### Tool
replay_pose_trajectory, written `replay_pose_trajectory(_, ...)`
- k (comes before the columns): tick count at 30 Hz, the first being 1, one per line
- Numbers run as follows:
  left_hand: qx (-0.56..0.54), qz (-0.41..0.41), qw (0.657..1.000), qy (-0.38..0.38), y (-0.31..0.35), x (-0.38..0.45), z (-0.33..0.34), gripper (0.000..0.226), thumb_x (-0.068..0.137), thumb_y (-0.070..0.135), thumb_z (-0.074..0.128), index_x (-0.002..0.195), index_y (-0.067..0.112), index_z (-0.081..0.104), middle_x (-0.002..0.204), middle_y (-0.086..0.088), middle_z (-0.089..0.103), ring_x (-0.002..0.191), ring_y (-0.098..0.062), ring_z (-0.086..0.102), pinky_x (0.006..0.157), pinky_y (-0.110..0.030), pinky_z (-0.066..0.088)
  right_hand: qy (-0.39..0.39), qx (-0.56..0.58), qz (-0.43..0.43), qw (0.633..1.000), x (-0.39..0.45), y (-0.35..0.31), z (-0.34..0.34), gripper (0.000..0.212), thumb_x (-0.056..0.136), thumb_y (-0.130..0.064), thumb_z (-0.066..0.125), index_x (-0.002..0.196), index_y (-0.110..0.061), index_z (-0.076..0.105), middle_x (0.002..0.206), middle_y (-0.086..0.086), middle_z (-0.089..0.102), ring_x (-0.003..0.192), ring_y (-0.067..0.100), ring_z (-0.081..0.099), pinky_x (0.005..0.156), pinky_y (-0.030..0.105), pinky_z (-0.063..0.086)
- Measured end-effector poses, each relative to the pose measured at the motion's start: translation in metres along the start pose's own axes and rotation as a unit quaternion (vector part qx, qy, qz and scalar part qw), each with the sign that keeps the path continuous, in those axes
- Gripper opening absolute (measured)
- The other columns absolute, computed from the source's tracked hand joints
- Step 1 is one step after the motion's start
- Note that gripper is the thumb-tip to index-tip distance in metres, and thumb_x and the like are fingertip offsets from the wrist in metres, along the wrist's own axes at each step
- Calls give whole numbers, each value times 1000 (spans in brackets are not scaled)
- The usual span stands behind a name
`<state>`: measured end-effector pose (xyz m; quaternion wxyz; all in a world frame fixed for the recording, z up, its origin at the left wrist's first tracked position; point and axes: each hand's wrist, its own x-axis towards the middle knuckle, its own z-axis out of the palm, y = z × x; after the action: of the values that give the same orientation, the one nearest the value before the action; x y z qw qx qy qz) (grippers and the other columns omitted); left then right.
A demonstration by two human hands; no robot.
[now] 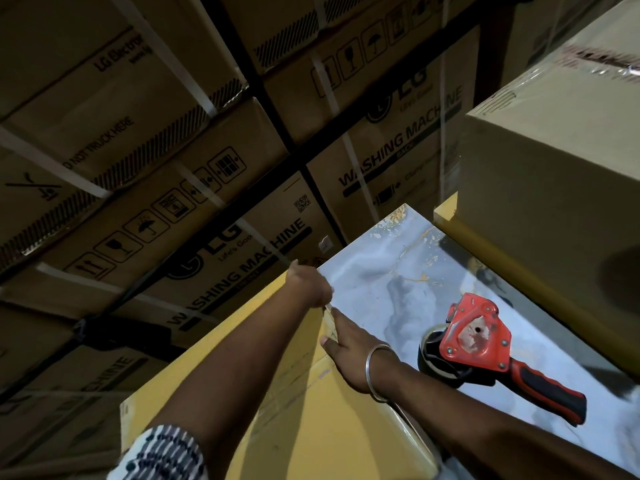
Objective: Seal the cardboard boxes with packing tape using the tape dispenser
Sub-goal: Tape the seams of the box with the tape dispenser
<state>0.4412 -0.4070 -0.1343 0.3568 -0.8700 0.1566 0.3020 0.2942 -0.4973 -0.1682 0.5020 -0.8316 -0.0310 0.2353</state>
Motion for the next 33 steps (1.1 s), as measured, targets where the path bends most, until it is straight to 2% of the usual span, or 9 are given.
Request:
replay_pose_trajectory(2,-52,4,998,-30,5,2,-5,52,109,39,18,149,15,43,155,-9,42,146,-27,33,122,-52,5,4,1,-1,1000,2,0,1,65,105,-47,36,160,-30,6,166,-4,26,146,21,37,115,44,35)
replay_pose_trajectory(6,-268,32,963,-28,7,6,-8,56,109,44,19,147,14,46,158,-8,37,148,-26,29,122,-52,1,3,-5,7,1000,4,0,2,65,104,-51,35,158,-26,9,168,3,18,148,27,35,113,48,36)
replay_pose_trajectory(8,-408,39,909,71,3,3,4,52,108,45,26,142,16,54,153,-7,45,143,-28,38,122,-50,13,0,-6,4,1000,5,2,2,67,105,-49,36,160,-27,4,167,3,22,146,28,39,113,47,37)
replay_pose_trajectory(11,-592,21,775,219,0,-19,26,43,107,41,37,141,23,57,150,-6,50,141,-25,41,114,-41,32,6,22,8,1000,6,1,3,65,106,-48,35,161,-28,8,166,3,26,147,29,36,117,46,33)
replay_pose_trajectory(13,-608,8,746,272,5,-40,45,45,107,42,36,146,25,51,155,-5,43,148,-21,31,116,-41,28,2,29,15,999,7,1,4,61,108,-47,31,161,-25,11,167,2,23,150,27,29,120,43,28)
replay_pose_trajectory(18,-545,4,773,326,17,-103,111,58,103,55,26,155,31,31,161,13,28,151,-4,10,122,-41,9,4,49,30,998,6,0,4,58,109,-41,35,162,-27,13,165,4,28,149,28,32,120,39,27)
replay_pose_trajectory(25,-442,-23,858,261,37,-189,211,55,104,59,14,155,48,-3,161,30,-11,147,4,-21,124,-38,-4,5,-26,41,999,5,-3,3,66,107,-44,39,163,-22,10,158,15,40,142,35,42,111,41,36)
replay_pose_trajectory(29,-466,-69,849,239,38,-229,253,57,98,68,7,151,56,-8,156,36,-20,146,5,-24,122,-37,-7,19,-86,46,995,4,-7,6,66,108,-44,33,162,-26,0,153,17,46,136,38,48,109,46,41)
replay_pose_trajectory(33,-508,-187,810,225,37,-257,292,69,86,76,-8,152,54,-7,157,33,-18,148,2,-16,121,-40,-1,54,-159,15,986,-1,-15,11,66,109,-38,29,159,-34,-13,142,16,57,116,38,60,92,43,48)
